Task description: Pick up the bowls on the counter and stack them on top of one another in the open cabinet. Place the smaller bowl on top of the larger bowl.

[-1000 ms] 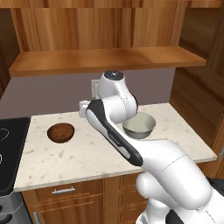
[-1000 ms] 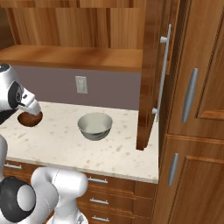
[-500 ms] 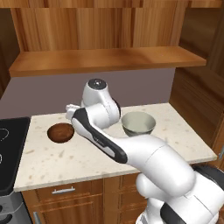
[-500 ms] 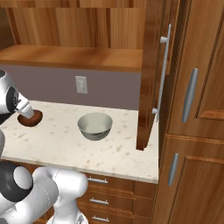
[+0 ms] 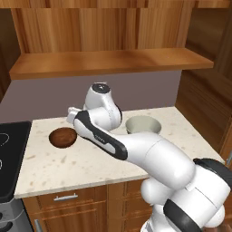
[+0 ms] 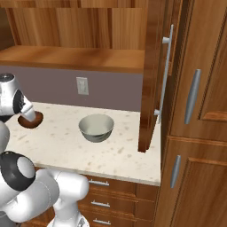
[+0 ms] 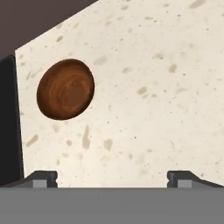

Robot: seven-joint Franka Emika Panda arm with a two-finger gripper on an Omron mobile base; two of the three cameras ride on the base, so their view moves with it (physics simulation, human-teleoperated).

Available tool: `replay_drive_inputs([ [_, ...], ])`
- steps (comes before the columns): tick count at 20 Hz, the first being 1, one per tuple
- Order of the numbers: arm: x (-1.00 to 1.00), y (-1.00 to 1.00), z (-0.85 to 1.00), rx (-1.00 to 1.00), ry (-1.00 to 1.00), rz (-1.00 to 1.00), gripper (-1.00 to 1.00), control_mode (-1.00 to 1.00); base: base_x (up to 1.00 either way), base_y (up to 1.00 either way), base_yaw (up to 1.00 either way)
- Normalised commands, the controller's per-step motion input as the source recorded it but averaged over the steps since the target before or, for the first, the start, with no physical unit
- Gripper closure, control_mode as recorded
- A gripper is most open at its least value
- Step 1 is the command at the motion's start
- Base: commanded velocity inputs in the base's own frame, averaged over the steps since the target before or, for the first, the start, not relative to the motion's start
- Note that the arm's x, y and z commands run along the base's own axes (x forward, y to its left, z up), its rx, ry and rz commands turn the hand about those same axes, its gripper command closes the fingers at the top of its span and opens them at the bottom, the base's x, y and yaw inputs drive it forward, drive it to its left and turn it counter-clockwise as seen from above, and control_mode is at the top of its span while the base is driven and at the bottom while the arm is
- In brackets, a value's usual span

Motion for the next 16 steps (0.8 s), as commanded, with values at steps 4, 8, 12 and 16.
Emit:
replay_drive_inputs([
  [4, 0.03, -0.07, -0.12, 0.00, 0.00, 0.00, -1.00, -1.00, 0.00, 0.00, 0.00],
  [8, 0.09, 0.00, -0.22, -0.01, 0.00, 0.00, -1.00, -1.00, 0.00, 0.00, 0.00],
  [12, 0.19, 0.00, -0.26, 0.00, 0.00, 0.00, -1.00, -1.00, 0.00, 0.00, 0.00],
  [16, 0.32, 0.00, -0.23, 0.00, 0.00, 0.00, -1.00, -1.00, 0.00, 0.00, 0.00],
])
